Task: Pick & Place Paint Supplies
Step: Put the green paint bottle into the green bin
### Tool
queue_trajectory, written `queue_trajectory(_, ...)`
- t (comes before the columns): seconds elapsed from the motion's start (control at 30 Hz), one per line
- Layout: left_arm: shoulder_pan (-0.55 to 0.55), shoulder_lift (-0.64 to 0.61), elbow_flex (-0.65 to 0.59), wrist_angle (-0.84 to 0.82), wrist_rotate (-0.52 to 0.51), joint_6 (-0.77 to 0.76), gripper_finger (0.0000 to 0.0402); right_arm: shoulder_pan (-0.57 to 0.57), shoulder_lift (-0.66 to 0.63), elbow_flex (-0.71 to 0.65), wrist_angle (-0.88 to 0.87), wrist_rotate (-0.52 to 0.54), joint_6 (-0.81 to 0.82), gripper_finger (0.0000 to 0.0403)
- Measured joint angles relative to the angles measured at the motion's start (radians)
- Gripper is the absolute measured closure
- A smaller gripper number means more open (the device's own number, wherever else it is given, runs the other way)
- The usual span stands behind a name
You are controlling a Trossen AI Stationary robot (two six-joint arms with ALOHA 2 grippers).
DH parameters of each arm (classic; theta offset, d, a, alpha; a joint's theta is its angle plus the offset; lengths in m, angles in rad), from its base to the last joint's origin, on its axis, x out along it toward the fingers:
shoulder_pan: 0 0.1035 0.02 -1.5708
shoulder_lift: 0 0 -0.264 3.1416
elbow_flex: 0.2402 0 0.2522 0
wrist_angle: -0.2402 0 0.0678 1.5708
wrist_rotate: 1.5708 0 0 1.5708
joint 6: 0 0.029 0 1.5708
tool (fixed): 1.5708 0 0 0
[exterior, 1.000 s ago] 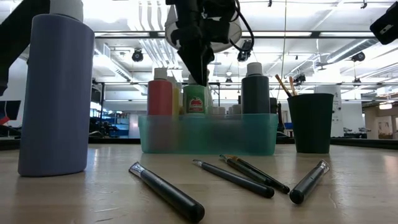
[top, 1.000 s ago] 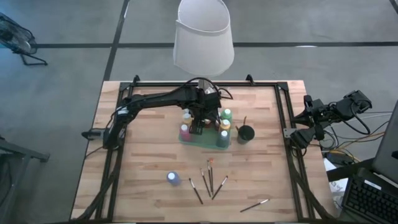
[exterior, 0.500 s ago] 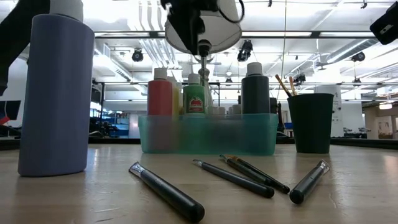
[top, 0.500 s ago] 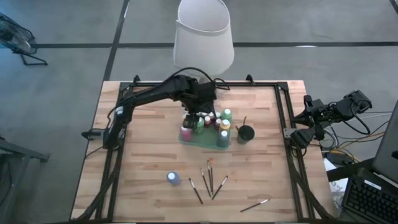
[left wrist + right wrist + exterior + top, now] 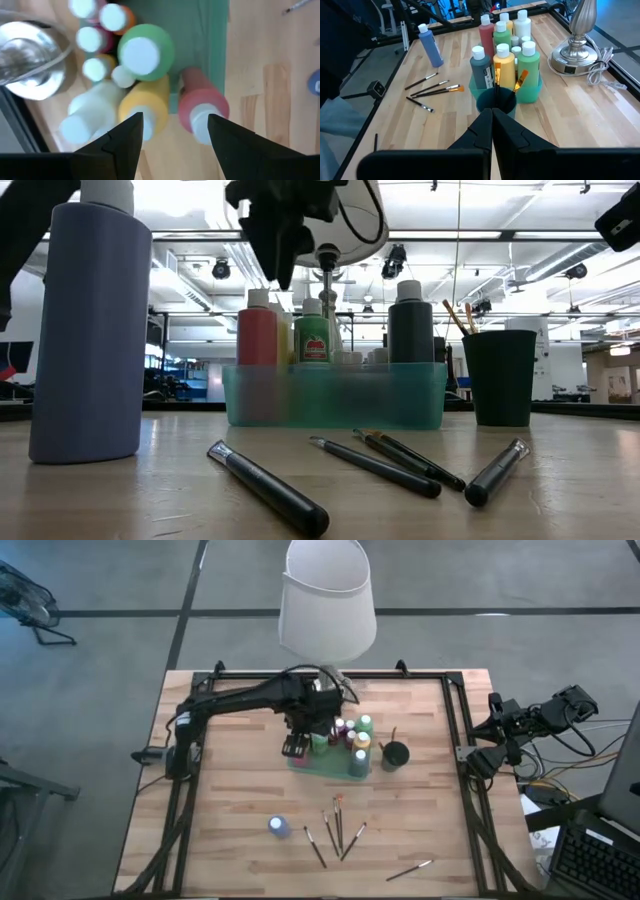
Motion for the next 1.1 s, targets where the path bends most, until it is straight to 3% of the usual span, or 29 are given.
queue_trajectory(0.4, -0.021, -0.001, -0.035, 0.081, 0.016, -0.004, 0.019, 0.0, 0.0, 0.0, 0.0, 0.0, 0.0, 0.0394)
queue_trajectory(0.87, -0.026, -0.001, -0.041, 0.171, 0.036, -0.061, 0.0383, 0.0, 0.0, 0.0, 0.0, 0.0, 0.0, 0.0394)
queue_trajectory(1.1, -0.067, -0.001, -0.057, 0.18, 0.043, -0.049, 0.0398, 0.0, 0.0, 0.0, 0.0, 0.0, 0.0, 0.0394)
